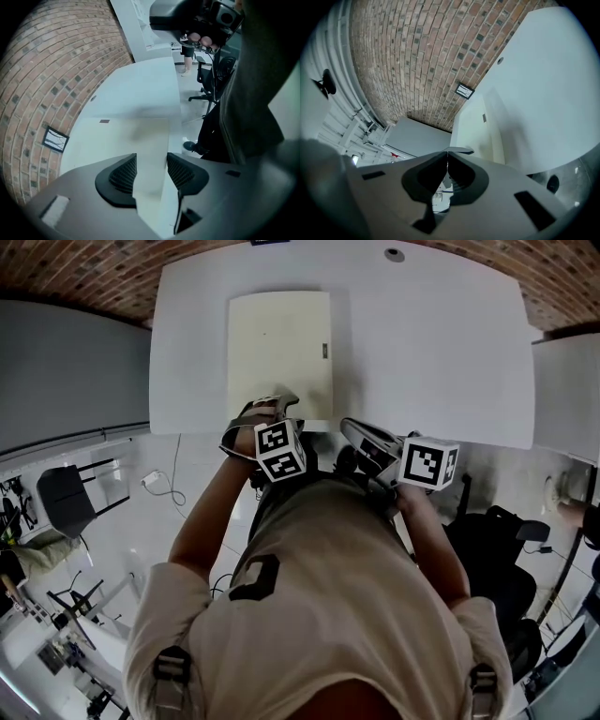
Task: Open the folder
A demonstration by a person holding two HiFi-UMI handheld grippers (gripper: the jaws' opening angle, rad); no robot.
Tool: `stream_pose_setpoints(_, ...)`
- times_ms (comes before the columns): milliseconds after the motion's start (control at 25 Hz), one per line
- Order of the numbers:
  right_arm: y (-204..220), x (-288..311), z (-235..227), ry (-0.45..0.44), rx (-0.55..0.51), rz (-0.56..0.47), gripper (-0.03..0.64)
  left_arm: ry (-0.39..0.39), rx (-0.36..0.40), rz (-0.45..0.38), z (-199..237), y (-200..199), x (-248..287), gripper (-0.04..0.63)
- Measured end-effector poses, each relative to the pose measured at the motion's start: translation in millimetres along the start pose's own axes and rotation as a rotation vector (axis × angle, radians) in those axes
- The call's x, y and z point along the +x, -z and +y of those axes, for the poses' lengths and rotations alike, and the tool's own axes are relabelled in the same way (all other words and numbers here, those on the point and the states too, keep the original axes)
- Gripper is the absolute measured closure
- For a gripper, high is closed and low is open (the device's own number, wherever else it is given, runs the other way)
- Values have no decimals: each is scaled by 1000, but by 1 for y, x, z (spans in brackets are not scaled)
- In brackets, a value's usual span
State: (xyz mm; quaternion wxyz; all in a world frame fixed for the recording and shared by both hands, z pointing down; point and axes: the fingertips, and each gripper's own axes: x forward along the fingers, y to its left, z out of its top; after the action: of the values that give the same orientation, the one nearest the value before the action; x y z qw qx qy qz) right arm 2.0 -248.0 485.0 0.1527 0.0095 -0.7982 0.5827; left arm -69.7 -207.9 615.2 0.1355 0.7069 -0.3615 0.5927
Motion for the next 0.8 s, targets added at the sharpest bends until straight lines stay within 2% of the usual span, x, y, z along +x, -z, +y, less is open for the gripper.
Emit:
stream_pose_setpoints(520,-2,-7,-8,-1,16,-1,612,55,-48,-62,-5,-2,-4,463)
stream_pose_setpoints(800,0,-9,-8,-1,17,11,612,92,-141,-127,-7,-5,-11,512)
